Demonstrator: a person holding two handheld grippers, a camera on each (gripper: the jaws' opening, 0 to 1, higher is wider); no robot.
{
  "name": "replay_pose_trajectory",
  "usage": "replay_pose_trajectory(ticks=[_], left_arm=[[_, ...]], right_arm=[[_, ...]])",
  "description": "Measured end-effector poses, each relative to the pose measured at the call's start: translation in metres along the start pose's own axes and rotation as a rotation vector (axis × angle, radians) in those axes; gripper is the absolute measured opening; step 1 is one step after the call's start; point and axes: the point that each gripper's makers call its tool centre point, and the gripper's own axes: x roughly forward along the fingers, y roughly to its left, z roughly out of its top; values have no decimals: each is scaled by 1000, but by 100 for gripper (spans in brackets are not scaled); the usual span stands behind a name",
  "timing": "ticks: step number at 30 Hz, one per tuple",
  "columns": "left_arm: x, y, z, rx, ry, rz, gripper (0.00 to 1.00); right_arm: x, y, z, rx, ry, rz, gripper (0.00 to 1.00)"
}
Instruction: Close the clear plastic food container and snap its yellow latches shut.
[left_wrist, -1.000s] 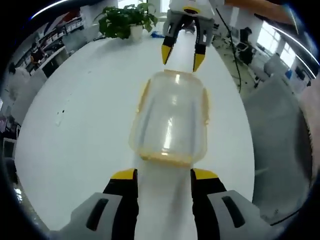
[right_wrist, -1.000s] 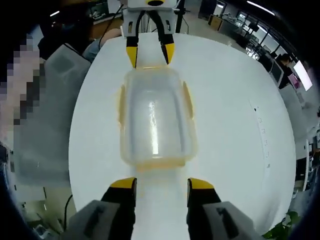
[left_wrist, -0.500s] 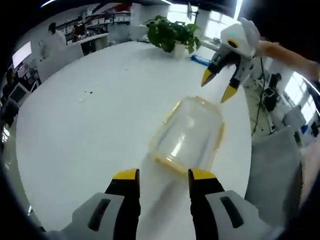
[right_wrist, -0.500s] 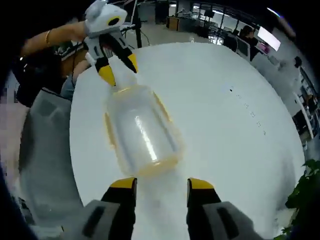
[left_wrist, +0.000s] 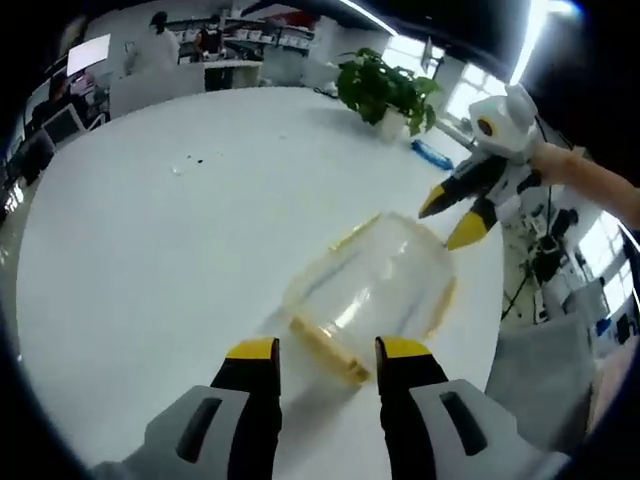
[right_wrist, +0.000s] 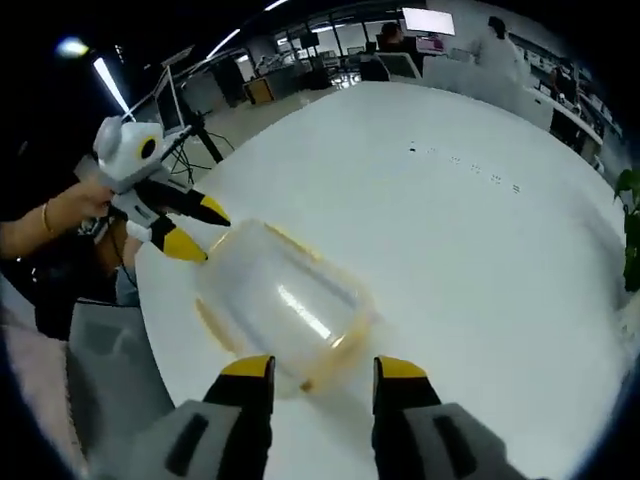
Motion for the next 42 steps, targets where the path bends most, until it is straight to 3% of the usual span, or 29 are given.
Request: replay_pose_trajectory(ticks=[5,9,13,16,21,22,24,25,26,29,30,31,35,39,41,42], left_arm=[[4,-4,0,-69,-10,-12,33],[4,-2,0,-60,-14,-6,35],[6,-7,-2,-117,-18,-44,31],[8,-7,-3,-145,-21,-51,33],[8,-7,-3,-151,-20,-54,32],[9,-8,-3,-155,-18,-53,32],[11,-7,-2,-178,-13,-51,31],[13,-8,-3,-278,-5,-45,31],[14,-8,-3,-286,-8,-50,32],[14,-9,-2,-252,-4,-49,31],[14,-9,-2,-247,1,-48,31],[15,-10,-2,-250,11,-49,31],[15,-9,-3,-253,31,-62,30],[14,-9,-5,-265,8,-71,29],[15,-9,-4,-275,1,-69,29],[15,-9,-4,-280,-2,-67,29]], right_arm=[[4,-2,-5,20,2,8,37],[6,-3,-2,60,-21,15,36],[8,1,0,71,-27,28,35],[11,4,2,56,-31,44,35],[13,5,4,71,-1,42,36],[13,5,3,117,9,40,35],[15,4,5,179,4,39,33],[16,3,7,173,1,39,32],[16,3,6,146,15,37,32],[16,4,6,154,18,30,32],[16,11,7,160,9,69,31],[14,7,12,165,10,36,31],[13,7,14,168,22,28,31],[13,7,10,175,25,31,31],[17,9,9,231,14,37,33],[16,10,8,203,19,33,33]])
